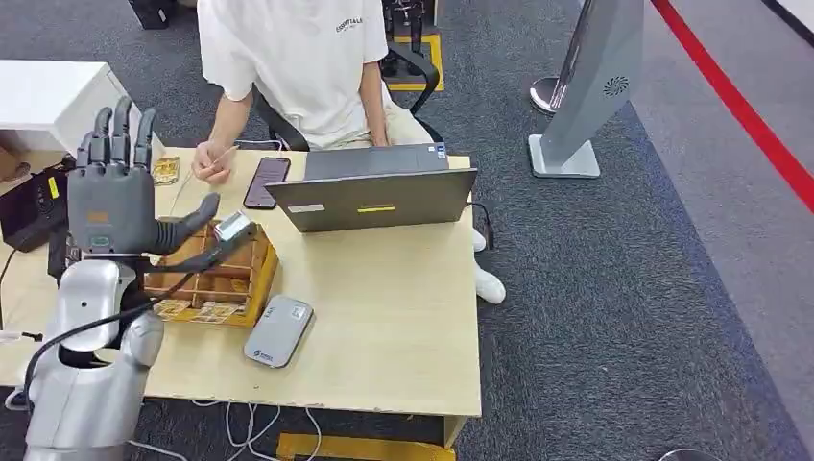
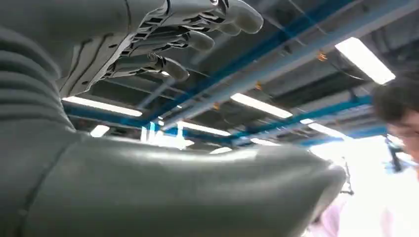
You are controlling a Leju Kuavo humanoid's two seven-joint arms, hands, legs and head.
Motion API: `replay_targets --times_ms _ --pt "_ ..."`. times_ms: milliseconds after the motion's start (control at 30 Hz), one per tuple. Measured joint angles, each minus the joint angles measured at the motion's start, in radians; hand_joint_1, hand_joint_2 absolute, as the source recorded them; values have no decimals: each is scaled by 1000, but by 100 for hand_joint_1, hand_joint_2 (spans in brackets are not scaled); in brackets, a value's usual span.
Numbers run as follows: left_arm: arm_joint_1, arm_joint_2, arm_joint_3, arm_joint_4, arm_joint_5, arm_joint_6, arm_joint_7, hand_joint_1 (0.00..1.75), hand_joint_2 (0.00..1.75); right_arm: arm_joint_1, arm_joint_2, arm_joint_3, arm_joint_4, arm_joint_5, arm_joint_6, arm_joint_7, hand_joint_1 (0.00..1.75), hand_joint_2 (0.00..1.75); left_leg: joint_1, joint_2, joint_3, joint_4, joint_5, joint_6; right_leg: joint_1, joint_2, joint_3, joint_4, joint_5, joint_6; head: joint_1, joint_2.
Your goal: Pass the card to the sensor for recognition and then transmit it.
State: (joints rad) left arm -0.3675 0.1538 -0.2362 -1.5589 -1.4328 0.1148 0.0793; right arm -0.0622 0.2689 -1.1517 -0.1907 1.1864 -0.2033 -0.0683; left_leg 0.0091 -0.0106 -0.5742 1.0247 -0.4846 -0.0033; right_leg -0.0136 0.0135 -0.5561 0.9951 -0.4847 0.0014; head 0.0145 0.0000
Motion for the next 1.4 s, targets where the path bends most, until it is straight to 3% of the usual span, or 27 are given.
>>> replay_targets --times_ms 133,333,467,700,833,867,1100,1400 --pt "166 48 -59 -117 -7 -6 -42 0 0 1 1 -21 0 -34 0 7 0 175 0 2 0 0 -2 -1 0 3 -1 0 -1 0 0 0" --pt "360 146 -90 -157 -11 -15 -47 0 0 1 1 -42 0 -47 0 14 0 175 1 4 0 -1 -2 -1 0 3 -2 0 -1 -1 -1 0" --pt "398 167 -90 -147 -27 -21 -37 0 0 -1 1 -44 0 -42 0 16 0 175 1 2 0 -1 -2 -1 0 1 -1 0 -1 -1 -1 0" --pt "400 165 -74 -37 -64 -27 18 0 0 -1 1 -44 0 -13 0 22 0 175 0 2 0 0 -1 -1 0 1 -1 0 -1 0 -1 0" --pt "376 146 -36 37 -63 32 23 0 0 -1 1 -44 0 -11 0 21 0 175 0 2 0 0 -1 -1 0 1 -1 0 -1 0 -1 0" --pt "375 138 -25 52 -56 47 17 0 175 -1 1 -44 0 -11 0 20 0 175 0 2 0 0 -1 -1 0 1 -1 0 -1 0 -1 0" --pt "378 67 44 105 -5 84 -31 0 175 -1 1 -44 0 -10 0 18 0 175 0 2 0 0 -2 -1 0 1 -1 0 -1 0 -1 0" --pt "381 26 74 131 -2 86 -38 0 175 -1 1 -44 0 -7 0 21 0 175 1 2 0 0 -1 -1 0 1 -1 0 -1 0 -1 0"
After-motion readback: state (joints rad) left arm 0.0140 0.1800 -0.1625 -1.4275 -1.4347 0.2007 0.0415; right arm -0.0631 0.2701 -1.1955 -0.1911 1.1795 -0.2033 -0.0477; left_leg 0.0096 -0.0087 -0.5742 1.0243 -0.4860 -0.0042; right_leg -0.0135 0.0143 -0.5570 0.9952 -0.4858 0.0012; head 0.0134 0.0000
